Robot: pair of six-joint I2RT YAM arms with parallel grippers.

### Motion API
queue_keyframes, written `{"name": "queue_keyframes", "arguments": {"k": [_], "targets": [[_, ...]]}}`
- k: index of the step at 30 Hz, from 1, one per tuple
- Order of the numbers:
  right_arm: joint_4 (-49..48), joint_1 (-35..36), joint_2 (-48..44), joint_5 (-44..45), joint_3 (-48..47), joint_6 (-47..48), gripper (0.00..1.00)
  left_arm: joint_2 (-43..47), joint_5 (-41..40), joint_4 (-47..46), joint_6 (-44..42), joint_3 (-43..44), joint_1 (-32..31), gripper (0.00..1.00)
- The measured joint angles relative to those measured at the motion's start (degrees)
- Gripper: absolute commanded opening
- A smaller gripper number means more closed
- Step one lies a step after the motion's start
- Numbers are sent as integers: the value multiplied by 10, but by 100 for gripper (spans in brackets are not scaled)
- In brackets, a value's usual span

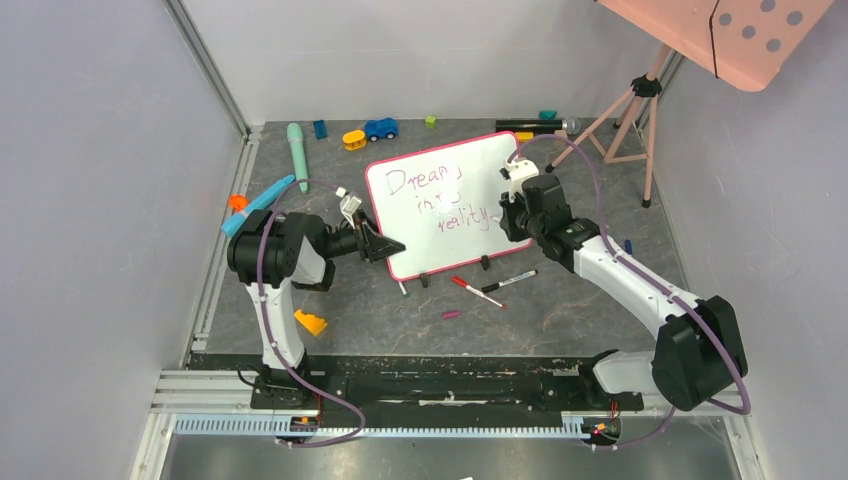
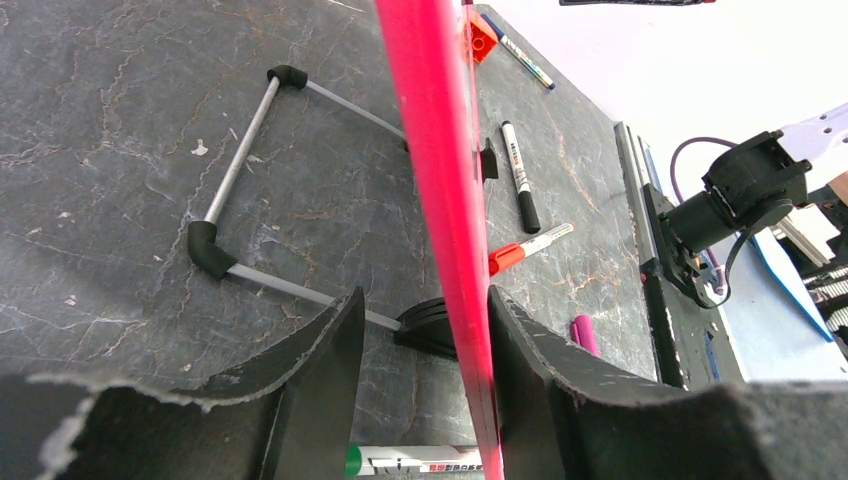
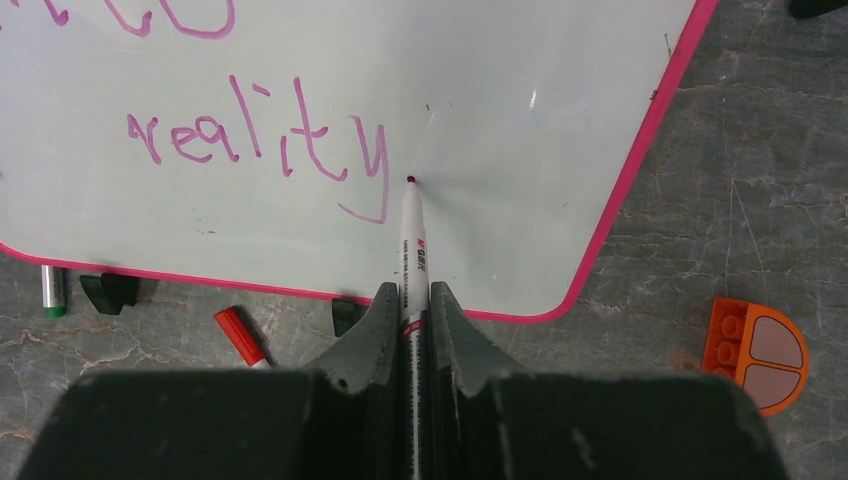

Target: Write a sentence on the whiteboard

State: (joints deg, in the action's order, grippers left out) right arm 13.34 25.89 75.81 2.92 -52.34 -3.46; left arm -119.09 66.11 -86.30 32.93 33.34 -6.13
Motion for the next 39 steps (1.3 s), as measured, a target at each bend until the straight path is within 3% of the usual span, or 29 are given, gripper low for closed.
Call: {"name": "queue_keyframes", "arguments": {"k": [5, 10, 15, 27, 39], "targets": [[1, 0, -4, 0, 0, 0, 0, 0, -1, 0, 0, 0, 0, 60], [3, -2, -23, -6, 0, 0, 0, 0, -5, 3, -1, 0, 0, 84], [-9, -3, -63, -29, 0, -2, 0, 1, -12, 5, -5, -6, 0, 100], [-25, -2, -76, -58, 0, -4, 0, 67, -21, 5, -25, -43, 2, 100], [-20, -3, -76, -71, -18, 1, 0, 172, -123, 4, -50, -140, 26, 100]]}}
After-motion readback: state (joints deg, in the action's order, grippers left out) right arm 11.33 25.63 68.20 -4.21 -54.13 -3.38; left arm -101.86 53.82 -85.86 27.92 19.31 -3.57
